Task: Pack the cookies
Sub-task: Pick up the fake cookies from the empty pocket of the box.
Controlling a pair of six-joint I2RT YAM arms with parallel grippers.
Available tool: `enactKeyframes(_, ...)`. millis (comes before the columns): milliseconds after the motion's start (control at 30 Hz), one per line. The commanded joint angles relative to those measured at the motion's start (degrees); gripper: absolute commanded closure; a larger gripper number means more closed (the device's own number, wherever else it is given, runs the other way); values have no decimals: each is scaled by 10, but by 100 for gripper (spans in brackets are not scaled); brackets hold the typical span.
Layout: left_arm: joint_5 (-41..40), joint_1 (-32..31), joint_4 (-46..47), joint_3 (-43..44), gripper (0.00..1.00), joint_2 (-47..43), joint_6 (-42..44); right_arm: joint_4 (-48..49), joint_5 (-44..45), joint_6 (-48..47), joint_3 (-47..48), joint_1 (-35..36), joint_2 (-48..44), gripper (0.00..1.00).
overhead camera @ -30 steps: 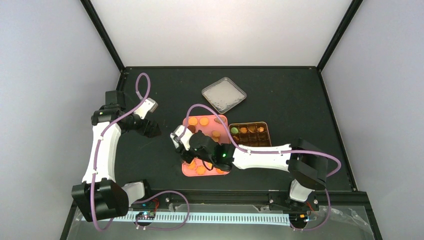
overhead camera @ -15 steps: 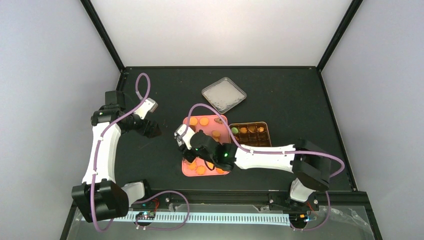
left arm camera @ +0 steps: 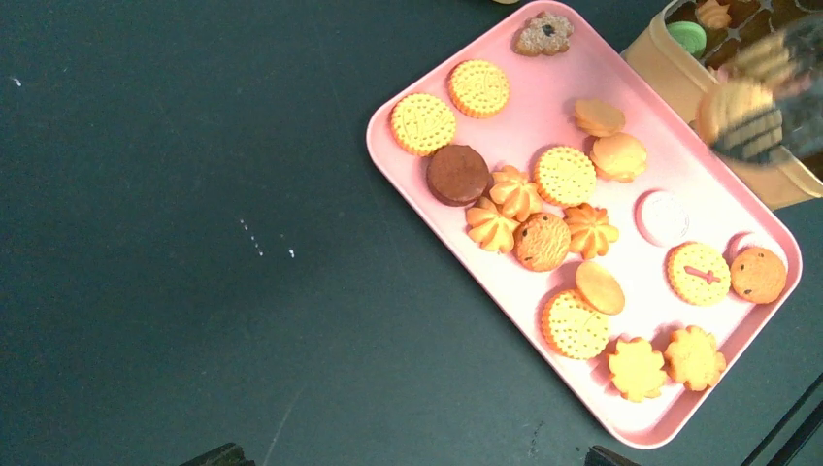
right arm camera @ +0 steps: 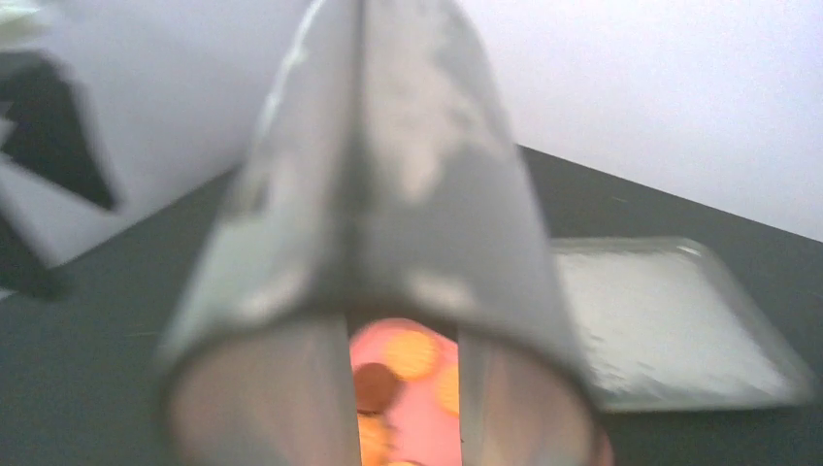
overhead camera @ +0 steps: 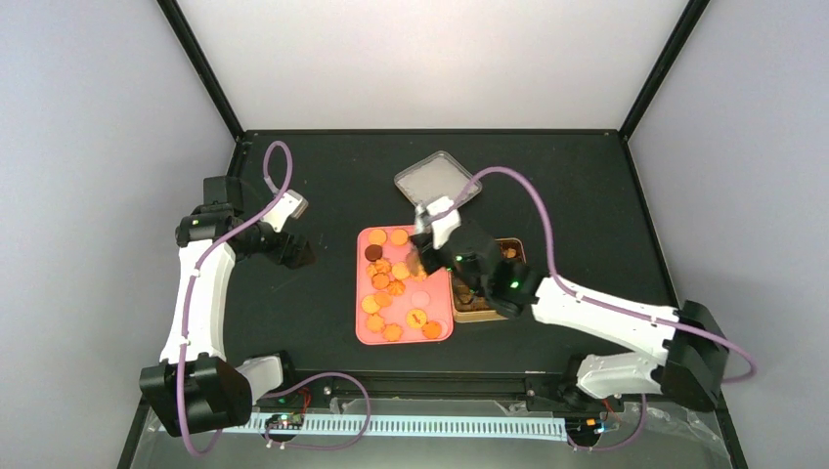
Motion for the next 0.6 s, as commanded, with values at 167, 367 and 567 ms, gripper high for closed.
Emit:
enactKeyframes(167,29,4,-8,15,8,-6,4,-70,76,38,-109,-133,-138,85)
enactKeyframes(367,35,4,-6,14,8,-5,3,-90,96,50,-117,-167,-153,83)
enactKeyframes(567,28,4,-5,9,8,-8,7,-84,100,48,-112,-174,-142,75)
